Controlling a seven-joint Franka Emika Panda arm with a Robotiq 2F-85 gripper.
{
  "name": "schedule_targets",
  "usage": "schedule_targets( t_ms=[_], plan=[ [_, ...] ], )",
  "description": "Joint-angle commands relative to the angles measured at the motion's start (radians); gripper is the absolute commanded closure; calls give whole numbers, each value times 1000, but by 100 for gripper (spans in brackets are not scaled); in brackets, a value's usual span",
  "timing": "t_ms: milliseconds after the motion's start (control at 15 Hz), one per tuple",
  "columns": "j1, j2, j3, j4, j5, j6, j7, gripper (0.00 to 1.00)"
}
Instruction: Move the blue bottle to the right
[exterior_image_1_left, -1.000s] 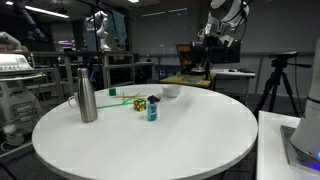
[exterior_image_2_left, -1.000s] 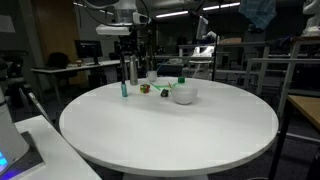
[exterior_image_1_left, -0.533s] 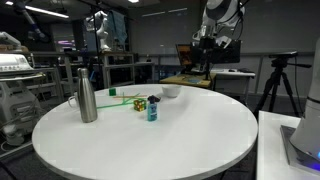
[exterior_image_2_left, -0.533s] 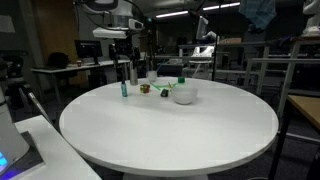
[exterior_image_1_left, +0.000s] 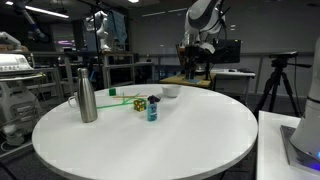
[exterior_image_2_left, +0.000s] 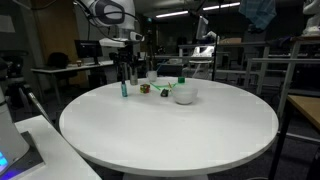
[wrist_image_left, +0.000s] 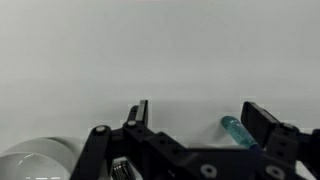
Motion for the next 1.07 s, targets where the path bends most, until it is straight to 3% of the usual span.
schedule_targets(
  t_ms=[0, 400, 733, 1000],
  plan=[
    [-7, 83, 40, 91, 46, 19, 167, 0],
    [16, 91, 112, 28, 125, 230, 417, 0],
    [63, 119, 163, -30, 29, 367, 662, 0],
    [107, 151, 175, -47, -95, 391, 833, 0]
  ],
)
